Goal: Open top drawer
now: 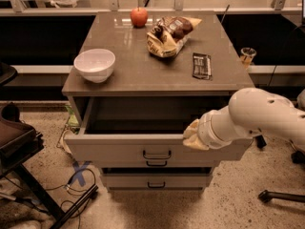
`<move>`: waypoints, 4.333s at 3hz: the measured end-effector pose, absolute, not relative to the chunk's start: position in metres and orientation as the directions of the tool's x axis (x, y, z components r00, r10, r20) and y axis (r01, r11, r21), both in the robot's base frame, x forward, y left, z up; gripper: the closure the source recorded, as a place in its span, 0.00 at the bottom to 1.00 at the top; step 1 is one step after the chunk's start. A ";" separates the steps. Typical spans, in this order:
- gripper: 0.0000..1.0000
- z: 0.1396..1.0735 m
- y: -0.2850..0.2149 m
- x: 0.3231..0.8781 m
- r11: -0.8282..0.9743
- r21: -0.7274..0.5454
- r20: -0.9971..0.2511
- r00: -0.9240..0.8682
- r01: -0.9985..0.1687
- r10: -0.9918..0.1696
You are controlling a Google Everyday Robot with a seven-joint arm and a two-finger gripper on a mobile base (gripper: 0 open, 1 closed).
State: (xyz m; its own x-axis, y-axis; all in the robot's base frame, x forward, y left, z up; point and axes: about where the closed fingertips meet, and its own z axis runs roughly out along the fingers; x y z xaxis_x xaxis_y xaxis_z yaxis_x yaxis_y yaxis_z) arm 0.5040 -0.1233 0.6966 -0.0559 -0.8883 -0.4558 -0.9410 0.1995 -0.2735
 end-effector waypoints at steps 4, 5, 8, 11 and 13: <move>0.18 0.699 -0.121 0.503 0.194 -0.278 -0.454 -0.049 -0.941 -0.890; 0.49 0.688 -0.119 0.497 0.204 -0.260 -0.460 -0.065 -0.944 -0.886; 1.00 0.671 -0.121 0.483 0.229 -0.219 -0.470 -0.103 -0.948 -0.877; 1.00 0.682 -0.129 0.464 0.203 -0.189 -0.438 -0.102 -0.961 -0.893; 1.00 0.689 -0.134 0.452 0.181 -0.167 -0.423 -0.096 -0.969 -0.901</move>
Offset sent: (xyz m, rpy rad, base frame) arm -0.0003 0.0006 0.0006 -0.0008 -0.0011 0.0014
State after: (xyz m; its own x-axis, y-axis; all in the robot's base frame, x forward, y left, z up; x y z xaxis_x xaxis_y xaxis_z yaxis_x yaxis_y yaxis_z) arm 0.4519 -0.1345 0.6891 -0.0960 -0.9012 -0.4227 -0.9692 0.1814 -0.1666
